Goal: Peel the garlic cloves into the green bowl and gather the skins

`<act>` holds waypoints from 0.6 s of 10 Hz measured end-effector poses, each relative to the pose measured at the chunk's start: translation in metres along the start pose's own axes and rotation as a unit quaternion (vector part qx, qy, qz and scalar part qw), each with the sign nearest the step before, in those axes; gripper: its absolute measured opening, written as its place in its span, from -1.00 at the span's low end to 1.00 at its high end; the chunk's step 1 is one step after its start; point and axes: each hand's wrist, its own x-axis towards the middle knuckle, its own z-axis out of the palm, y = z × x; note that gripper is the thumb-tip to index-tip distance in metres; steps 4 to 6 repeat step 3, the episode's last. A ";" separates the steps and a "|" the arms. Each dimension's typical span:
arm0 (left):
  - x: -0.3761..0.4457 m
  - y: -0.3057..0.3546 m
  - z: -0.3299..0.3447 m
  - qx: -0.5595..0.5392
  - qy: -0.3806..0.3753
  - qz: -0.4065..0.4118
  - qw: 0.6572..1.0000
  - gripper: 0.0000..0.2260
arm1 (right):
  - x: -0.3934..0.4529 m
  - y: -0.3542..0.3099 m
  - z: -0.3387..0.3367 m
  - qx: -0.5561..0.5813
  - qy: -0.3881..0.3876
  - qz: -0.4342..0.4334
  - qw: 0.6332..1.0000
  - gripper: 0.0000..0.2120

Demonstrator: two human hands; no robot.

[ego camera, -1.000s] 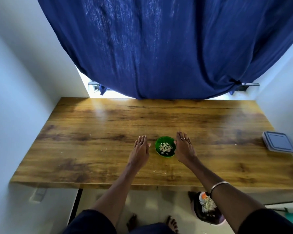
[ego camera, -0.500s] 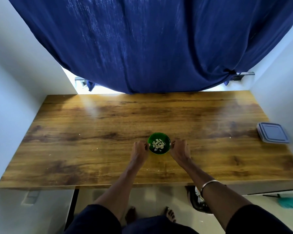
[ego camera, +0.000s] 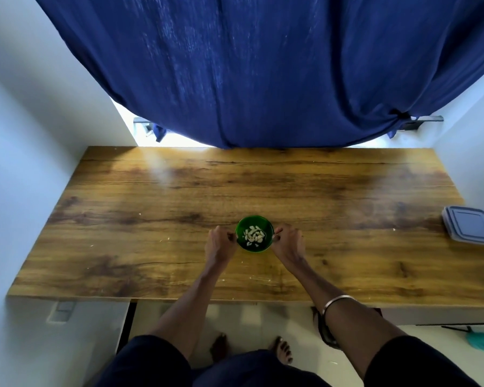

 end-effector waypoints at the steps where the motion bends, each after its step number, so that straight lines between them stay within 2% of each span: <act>1: 0.000 -0.008 -0.014 -0.001 0.007 -0.014 1.000 -0.84 | -0.001 -0.012 0.009 0.000 -0.005 -0.003 1.000 -0.85; 2: 0.000 -0.012 -0.021 0.007 0.002 -0.023 1.000 -0.87 | 0.000 -0.013 0.014 -0.007 -0.017 -0.016 1.000 -0.86; 3: -0.001 -0.012 -0.025 0.022 0.000 -0.015 1.000 -0.78 | 0.001 -0.013 0.013 -0.001 -0.001 -0.024 1.000 -0.90; 6: -0.001 -0.012 -0.025 0.022 0.000 -0.015 1.000 -0.78 | 0.001 -0.013 0.013 -0.001 -0.001 -0.024 1.000 -0.90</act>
